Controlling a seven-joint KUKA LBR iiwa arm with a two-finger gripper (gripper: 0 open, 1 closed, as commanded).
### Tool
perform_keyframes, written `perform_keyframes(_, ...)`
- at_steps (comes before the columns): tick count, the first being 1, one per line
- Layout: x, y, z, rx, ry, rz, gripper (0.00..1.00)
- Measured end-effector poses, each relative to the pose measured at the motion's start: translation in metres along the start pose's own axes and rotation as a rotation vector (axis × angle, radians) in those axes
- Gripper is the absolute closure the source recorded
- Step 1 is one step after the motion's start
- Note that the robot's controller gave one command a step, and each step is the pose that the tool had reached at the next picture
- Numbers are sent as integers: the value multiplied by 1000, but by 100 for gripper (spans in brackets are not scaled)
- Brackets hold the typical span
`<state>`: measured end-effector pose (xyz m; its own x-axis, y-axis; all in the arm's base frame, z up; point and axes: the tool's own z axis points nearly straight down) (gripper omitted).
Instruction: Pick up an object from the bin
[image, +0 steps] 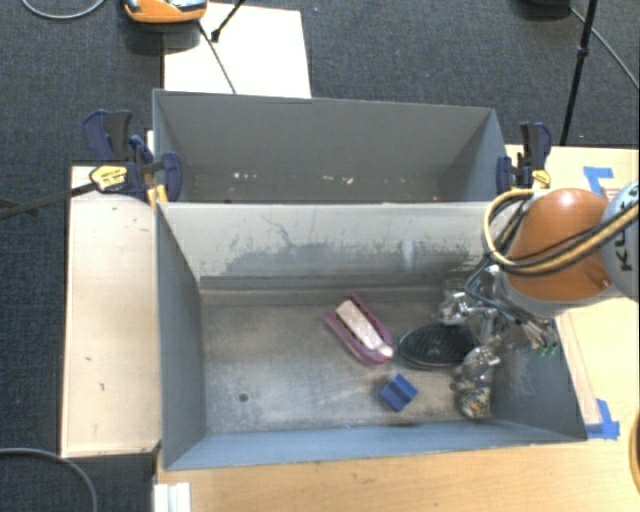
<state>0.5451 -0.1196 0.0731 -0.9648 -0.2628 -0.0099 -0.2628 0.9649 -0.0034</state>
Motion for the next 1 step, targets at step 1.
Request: perform_keyframes(1,-1,15,-129,0,1,-189,100)
